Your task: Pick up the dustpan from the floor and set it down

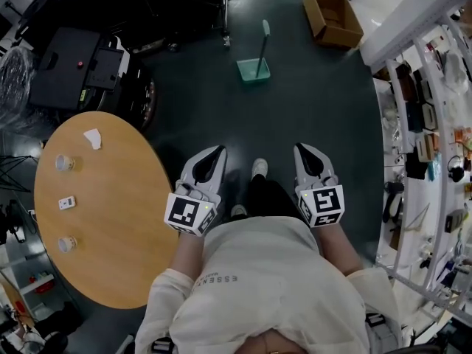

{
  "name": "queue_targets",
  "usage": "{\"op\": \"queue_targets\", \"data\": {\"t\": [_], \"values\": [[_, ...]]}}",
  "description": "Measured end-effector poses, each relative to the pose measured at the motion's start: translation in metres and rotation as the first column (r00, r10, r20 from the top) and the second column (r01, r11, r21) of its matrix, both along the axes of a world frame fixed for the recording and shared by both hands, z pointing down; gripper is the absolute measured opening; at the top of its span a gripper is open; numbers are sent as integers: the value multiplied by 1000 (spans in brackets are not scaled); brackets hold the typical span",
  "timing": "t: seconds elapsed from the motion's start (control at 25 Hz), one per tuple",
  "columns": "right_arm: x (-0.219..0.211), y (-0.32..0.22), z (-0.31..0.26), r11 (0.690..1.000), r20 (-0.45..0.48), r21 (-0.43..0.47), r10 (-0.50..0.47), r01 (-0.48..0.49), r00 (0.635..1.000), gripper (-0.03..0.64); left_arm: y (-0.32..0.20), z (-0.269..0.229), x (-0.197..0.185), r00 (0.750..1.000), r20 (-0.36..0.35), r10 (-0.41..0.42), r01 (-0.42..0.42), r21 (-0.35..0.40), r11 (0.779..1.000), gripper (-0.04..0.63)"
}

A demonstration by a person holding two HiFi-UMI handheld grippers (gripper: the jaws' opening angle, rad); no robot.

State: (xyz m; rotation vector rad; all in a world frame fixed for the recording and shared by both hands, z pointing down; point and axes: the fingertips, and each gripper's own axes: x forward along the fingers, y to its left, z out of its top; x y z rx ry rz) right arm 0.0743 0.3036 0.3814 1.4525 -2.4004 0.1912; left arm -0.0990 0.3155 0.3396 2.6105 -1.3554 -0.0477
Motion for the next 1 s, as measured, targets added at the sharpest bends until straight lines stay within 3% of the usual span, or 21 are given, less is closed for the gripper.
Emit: {"op": "queue_targets", "data": {"t": [0.32, 0.68, 1.0], "values": [[6, -144, 15, 998, 5, -4, -56, 56, 998, -9, -126, 0, -7, 996, 7, -91, 91, 12, 996, 17], [55, -342, -8, 999, 26, -20, -38, 38, 999, -9, -297, -17, 15, 986, -18, -166, 166, 10, 986, 17], [45, -445, 12, 993, 76, -115, -13, 22, 997, -9, -396, 14, 15, 979, -12, -203, 202, -47, 978, 17]]}}
